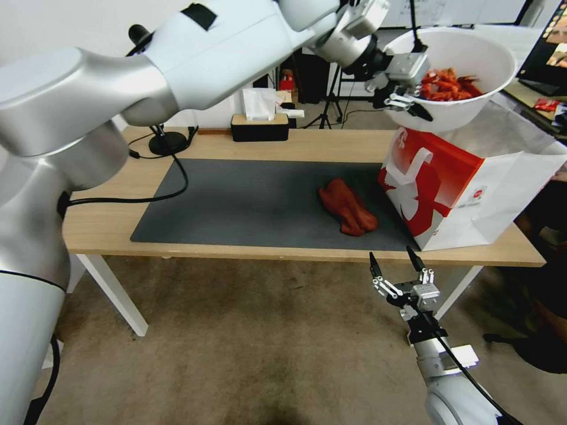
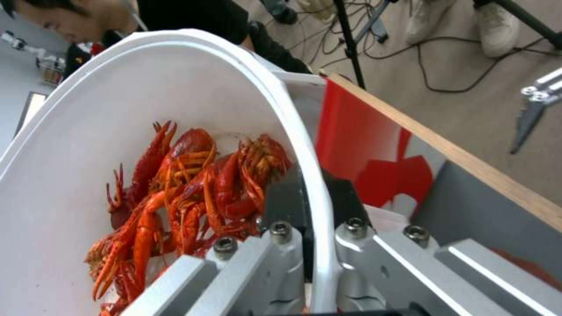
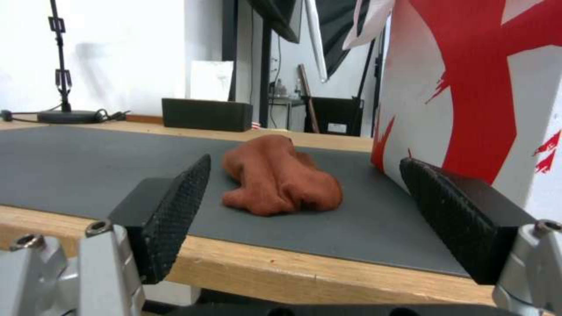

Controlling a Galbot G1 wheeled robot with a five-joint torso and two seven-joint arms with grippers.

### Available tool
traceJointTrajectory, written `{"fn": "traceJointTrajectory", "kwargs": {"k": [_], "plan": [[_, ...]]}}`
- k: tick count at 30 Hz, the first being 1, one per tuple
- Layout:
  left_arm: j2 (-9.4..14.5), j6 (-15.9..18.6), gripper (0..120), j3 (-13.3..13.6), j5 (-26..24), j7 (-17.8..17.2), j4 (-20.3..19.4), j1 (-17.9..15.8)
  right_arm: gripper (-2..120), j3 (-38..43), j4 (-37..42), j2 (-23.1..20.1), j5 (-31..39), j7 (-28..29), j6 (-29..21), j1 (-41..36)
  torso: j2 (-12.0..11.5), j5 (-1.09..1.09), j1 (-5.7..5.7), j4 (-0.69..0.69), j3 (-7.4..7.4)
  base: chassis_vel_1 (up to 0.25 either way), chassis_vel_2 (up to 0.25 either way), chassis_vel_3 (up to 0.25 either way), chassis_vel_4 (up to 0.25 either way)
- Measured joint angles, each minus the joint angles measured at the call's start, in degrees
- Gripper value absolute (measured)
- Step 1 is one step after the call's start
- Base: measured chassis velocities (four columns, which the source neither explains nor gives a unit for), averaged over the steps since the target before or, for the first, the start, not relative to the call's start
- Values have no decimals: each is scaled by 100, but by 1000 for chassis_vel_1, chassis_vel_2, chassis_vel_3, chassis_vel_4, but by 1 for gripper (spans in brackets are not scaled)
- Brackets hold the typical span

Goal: Sweep shrimp from table into container with towel, then put container into takeout bag.

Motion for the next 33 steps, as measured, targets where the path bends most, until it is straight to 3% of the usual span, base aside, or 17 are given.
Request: {"fn": "traceJointTrajectory", "kwargs": {"k": [6,10,33], "plan": [[-505,-56,0,-72,19,40,451,-72,83,0,14,76,1,-18,5,8,0,1,0,-1,0,0,0,0,0],[-640,-35,0,-80,17,18,474,-91,82,-6,34,122,-5,-32,9,1,0,1,0,-3,0,0,0,0,0],[-623,293,0,343,-278,-414,-142,95,80,-62,124,330,-90,-53,1,12,0,0,0,-1,0,0,0,0,0]]}}
